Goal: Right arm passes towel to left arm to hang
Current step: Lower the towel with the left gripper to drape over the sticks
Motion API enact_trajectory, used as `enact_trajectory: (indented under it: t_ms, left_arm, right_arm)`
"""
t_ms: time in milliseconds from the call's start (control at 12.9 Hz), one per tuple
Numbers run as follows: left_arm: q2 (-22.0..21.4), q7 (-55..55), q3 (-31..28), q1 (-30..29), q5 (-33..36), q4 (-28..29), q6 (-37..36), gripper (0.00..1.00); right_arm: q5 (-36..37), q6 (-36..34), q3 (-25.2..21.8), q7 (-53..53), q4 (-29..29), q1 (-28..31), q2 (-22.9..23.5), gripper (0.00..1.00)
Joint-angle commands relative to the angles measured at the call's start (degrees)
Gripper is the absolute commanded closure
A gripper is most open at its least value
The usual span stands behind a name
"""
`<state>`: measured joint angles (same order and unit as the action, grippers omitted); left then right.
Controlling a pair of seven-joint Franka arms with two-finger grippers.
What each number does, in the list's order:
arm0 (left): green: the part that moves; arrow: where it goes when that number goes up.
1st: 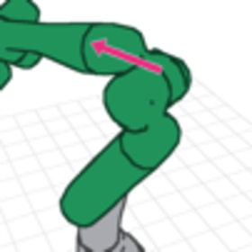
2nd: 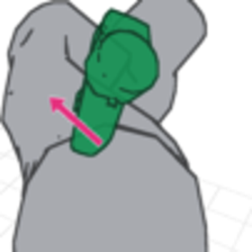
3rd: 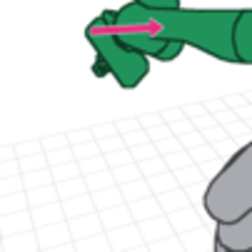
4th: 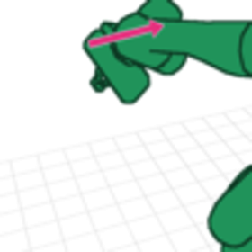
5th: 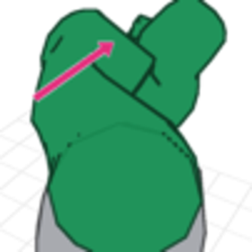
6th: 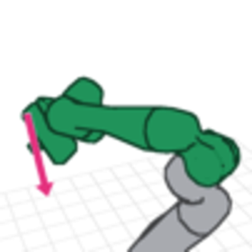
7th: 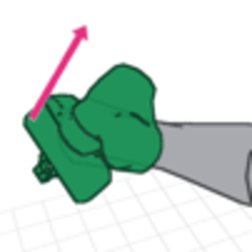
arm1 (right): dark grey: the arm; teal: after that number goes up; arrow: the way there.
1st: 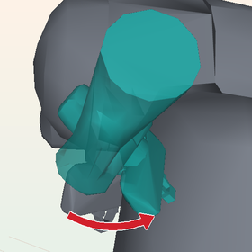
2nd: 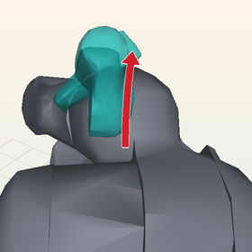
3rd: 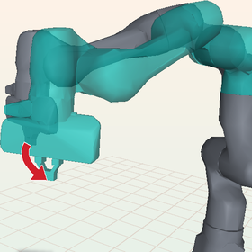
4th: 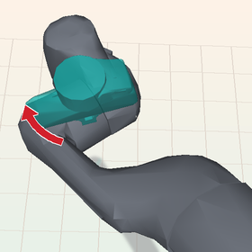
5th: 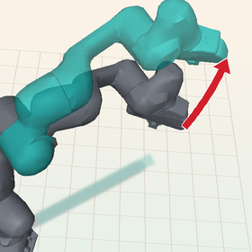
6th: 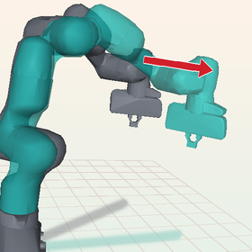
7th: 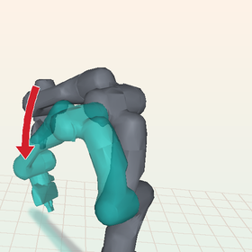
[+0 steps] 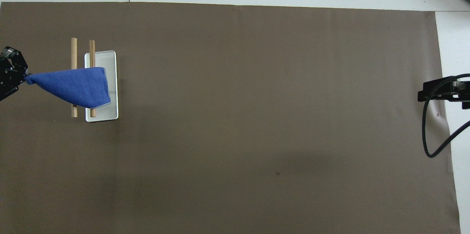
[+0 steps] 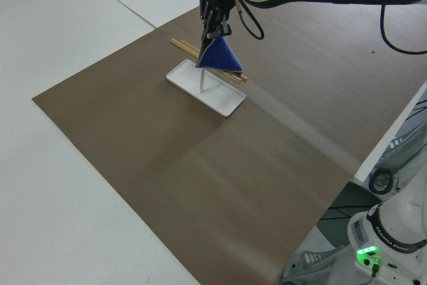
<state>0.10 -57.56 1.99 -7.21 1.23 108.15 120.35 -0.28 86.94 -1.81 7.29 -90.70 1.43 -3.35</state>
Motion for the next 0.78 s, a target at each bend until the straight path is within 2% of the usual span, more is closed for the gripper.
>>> enact_trajectory:
  t_ms: [0,310,698]
  left_arm:
    - [3.3,-0.4,0.4,-1.0,2.0,0.6,6.1,1.00]
    - [6.8,-1.1,0.4,-2.5,1.7,1.5,15.2,1.00]
    - [7.7,-1.1,0.5,-3.7,0.4,4.8,23.6,1.00]
  right_arm:
    - [1.1,-0.4,0.8,0.1,-1.1,0.0,-1.1,0.00]
    - [1.1,-0.4,-2.9,0.2,-1.2,-3.9,-1.2,0.00]
    - [1.0,-0.5,-2.8,0.4,-1.6,-3.5,-1.5,0.00]
